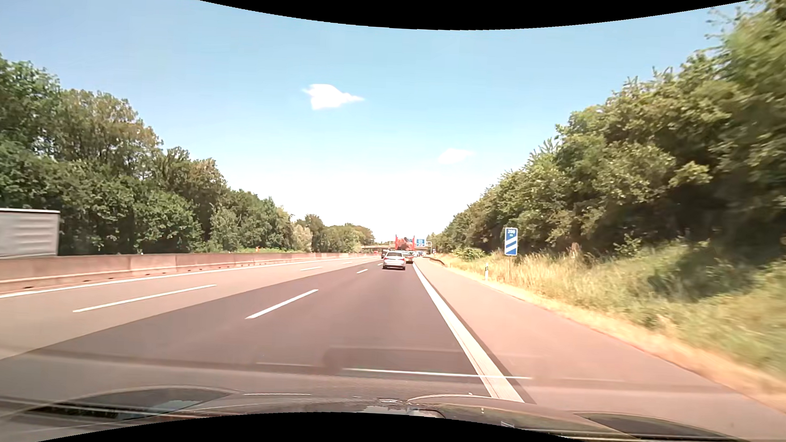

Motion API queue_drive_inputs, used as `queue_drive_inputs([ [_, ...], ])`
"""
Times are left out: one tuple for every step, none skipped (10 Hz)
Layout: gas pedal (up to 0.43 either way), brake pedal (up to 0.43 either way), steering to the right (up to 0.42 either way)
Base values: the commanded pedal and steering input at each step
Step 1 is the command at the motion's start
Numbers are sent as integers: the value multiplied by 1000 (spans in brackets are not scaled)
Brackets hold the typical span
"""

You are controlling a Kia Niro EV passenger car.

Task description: Follow the waypoints while adhering to traffic rules and regulations

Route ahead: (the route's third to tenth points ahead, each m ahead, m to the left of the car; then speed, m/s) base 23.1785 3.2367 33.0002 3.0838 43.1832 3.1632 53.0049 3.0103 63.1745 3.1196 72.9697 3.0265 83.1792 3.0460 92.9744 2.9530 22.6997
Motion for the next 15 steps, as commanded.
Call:
queue_drive_inputs([
  [220,0,-2],
  [220,0,-2],
  [220,0,-1],
  [220,0,-1],
  [220,0,-1],
  [228,0,-1],
  [228,0,-1],
  [228,0,-1],
  [228,0,-1],
  [228,0,0],
  [228,0,-1],
  [228,0,-1],
  [228,0,-1],
  [228,0,-1],
  [228,0,-1],
])
